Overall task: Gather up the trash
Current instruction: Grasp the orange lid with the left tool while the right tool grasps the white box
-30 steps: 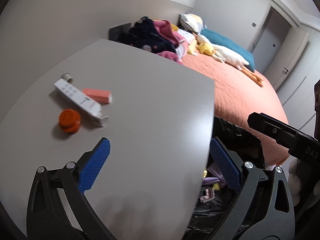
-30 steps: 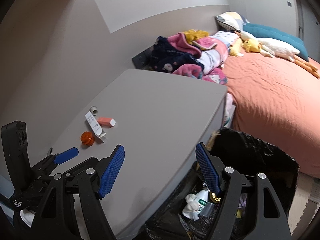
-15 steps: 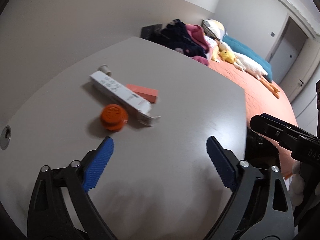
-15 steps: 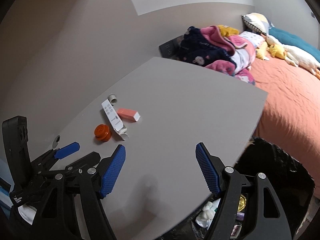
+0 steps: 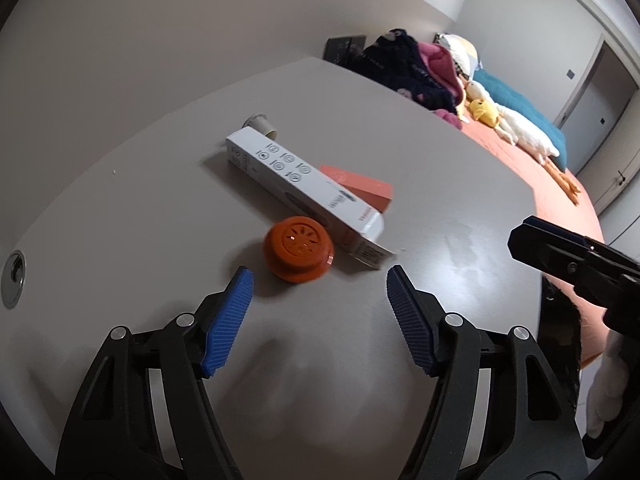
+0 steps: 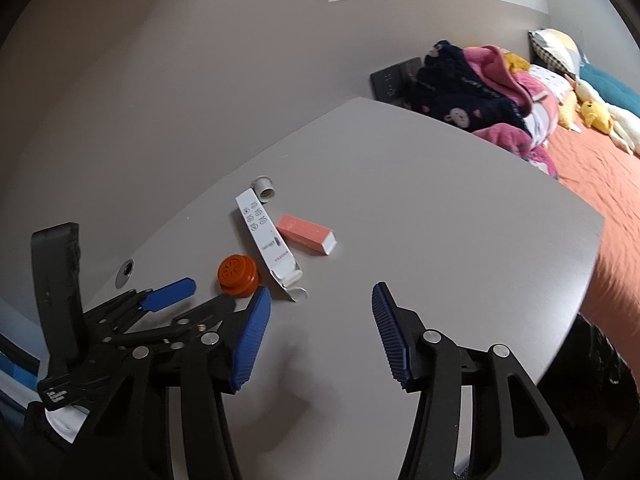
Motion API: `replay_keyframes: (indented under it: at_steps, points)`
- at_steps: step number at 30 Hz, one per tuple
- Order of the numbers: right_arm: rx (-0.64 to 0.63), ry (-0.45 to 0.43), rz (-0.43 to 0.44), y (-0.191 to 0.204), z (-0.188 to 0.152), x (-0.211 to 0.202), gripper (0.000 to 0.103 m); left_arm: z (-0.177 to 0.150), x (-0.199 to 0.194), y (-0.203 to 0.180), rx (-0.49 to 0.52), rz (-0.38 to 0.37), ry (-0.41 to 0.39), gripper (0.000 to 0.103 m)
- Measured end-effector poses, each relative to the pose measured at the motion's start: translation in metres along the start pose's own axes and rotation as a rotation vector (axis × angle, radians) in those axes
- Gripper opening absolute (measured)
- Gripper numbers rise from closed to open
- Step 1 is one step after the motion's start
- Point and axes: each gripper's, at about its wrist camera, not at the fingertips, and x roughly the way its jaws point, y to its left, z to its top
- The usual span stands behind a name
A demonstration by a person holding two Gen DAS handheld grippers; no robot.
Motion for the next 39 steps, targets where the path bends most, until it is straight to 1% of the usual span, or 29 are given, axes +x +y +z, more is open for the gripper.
replay_keyframes:
  at_steps: [4, 8, 13, 18, 19, 24, 27, 33, 37, 39]
  points:
    - [-0.006, 0.028, 0.009, 0.006, 0.007, 0.016, 0.054, 0.004, 0.016, 0.005, 0.003, 0.006, 0.022, 0.066]
    - [-0.013, 0.056, 0.017, 0.010, 0.013, 0.033, 0.053, 0.006, 0.025, 0.009, 0.005, -0.002, 0.028, 0.062]
    - [-0.026, 0.080, 0.026, 0.015, 0.019, 0.053, 0.053, 0.007, 0.035, 0.015, 0.003, 0.001, 0.037, 0.060]
    - [-0.039, 0.104, 0.040, 0.021, 0.025, 0.070, 0.053, 0.008, 0.039, 0.021, 0.011, -0.018, 0.035, 0.046]
    - [-0.042, 0.110, 0.044, 0.023, 0.027, 0.074, 0.053, 0.009, 0.040, 0.021, 0.016, -0.019, 0.032, 0.045]
    - [-0.059, 0.131, 0.059, 0.031, 0.032, 0.091, 0.053, 0.011, 0.039, 0.029, 0.010, -0.002, 0.024, 0.045]
    - [-0.074, 0.143, 0.071, 0.038, 0.034, 0.102, 0.053, 0.009, 0.035, 0.040, -0.013, 0.011, 0.021, 0.045]
    - [-0.114, 0.158, 0.074, 0.048, 0.037, 0.121, 0.047, 0.006, 0.024, 0.060, -0.047, 0.043, 0.005, 0.045]
    - [-0.149, 0.176, 0.068, 0.055, 0.039, 0.136, 0.047, 0.003, 0.018, 0.071, -0.067, 0.055, 0.001, 0.045]
    - [-0.174, 0.181, 0.057, 0.059, 0.038, 0.141, 0.045, 0.002, 0.018, 0.074, -0.075, 0.062, 0.003, 0.045]
